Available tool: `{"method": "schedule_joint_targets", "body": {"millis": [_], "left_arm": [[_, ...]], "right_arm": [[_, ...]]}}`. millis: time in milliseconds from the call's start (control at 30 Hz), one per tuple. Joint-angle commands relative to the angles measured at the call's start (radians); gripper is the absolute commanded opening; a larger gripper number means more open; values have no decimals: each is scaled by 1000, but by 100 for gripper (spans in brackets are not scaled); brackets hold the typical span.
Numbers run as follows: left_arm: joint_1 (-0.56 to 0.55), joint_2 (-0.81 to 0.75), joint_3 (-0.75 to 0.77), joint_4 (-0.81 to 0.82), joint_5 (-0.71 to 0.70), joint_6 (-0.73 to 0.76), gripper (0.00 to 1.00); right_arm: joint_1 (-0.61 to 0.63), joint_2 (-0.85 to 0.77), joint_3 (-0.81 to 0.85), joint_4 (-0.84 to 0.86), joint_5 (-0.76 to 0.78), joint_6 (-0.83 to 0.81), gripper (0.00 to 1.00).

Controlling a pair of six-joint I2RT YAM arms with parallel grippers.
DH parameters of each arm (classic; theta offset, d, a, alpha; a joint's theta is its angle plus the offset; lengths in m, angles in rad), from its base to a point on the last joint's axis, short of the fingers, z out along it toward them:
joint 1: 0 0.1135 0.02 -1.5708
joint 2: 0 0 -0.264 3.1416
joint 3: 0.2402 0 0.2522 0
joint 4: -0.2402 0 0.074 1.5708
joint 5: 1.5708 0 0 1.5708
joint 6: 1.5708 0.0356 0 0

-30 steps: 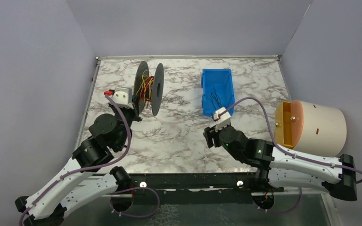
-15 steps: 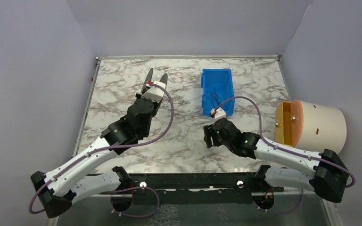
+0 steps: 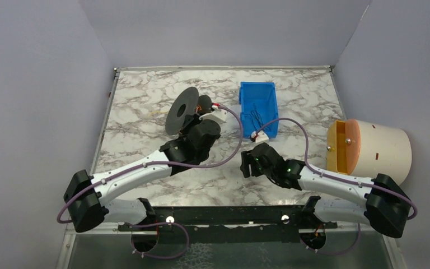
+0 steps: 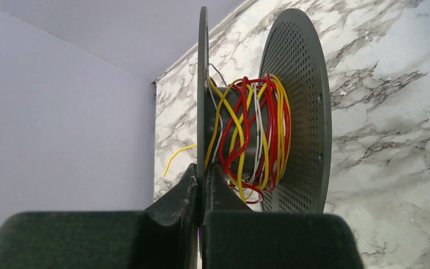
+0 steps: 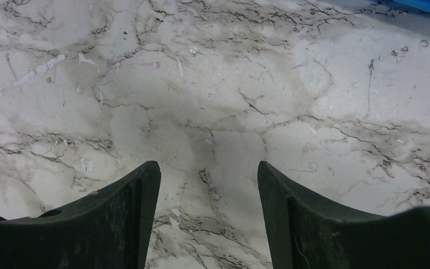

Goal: Wrap the cables

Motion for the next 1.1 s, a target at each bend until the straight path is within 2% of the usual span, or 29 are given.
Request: {"method": "schedule_joint_targets", "body": {"millis": [0, 100, 400, 633, 800, 1067], "left_arm": [[-32, 92, 42, 145, -132, 92, 0], [-41, 163, 38, 216, -173, 156, 0], [-40, 368, 11, 476, -216, 360, 0], [15, 571, 81, 489, -194, 385, 0], [45, 675, 139, 499, -189, 393, 0], [61, 773, 166, 497, -190, 360, 0]], "right_arm": [[-5, -32, -20, 26, 49, 56, 69], [-7, -68, -36, 11, 85, 101, 69], [-7, -190, -104, -14, 65, 218, 69], [-7, -273, -168, -39, 18, 284, 69], [-7, -325, -192, -115, 45, 324, 69], [-7, -440, -224, -206, 60, 437, 70]]}}
